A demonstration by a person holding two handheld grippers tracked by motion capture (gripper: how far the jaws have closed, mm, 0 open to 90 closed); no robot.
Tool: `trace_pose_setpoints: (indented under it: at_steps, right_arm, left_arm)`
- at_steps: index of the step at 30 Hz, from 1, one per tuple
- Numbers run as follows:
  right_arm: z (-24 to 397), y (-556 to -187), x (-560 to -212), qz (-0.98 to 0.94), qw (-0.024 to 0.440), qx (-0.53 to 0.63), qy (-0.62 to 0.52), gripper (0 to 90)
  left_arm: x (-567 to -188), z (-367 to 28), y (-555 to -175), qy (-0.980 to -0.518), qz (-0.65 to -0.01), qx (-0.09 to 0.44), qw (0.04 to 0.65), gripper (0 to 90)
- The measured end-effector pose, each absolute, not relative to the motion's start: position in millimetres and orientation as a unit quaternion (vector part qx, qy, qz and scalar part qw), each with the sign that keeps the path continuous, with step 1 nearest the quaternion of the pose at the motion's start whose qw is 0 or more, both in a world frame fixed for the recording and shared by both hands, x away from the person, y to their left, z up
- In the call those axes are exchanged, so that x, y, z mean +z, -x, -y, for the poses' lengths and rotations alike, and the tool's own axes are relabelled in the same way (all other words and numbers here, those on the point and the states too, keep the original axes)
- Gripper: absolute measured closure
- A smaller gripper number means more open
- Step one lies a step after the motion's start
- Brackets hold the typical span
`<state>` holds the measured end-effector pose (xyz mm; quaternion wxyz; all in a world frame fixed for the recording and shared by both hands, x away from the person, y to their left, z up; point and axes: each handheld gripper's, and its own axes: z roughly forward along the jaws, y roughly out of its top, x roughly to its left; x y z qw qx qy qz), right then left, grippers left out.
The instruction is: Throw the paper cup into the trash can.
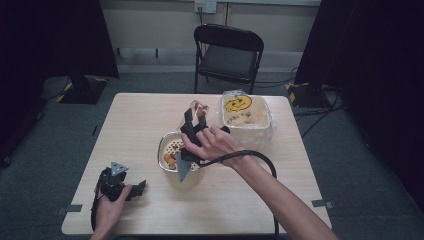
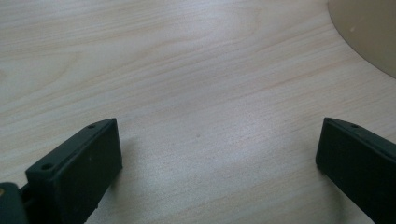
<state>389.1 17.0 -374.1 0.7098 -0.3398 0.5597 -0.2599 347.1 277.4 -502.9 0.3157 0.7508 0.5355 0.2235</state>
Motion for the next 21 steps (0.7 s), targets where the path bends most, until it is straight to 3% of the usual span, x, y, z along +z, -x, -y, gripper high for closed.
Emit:
trace_pose_setpoints:
  at_steps: [13,21]
  right_arm:
    - [-18.2,-391.1,-367.7,-0.587,0.711,-0.230,0.312,50.7]
    - [-9.8,-394.9,-344.6,-0.701,0.681,-0.095,0.191,50.8]
  left_arm:
    - [-502.9,-277.5,-347.1,-0.751,-0.535,0.223,0.316,0.0]
    - [-503.1,-277.2,-347.1,-0.750,-0.537,0.222,0.317,0.0]
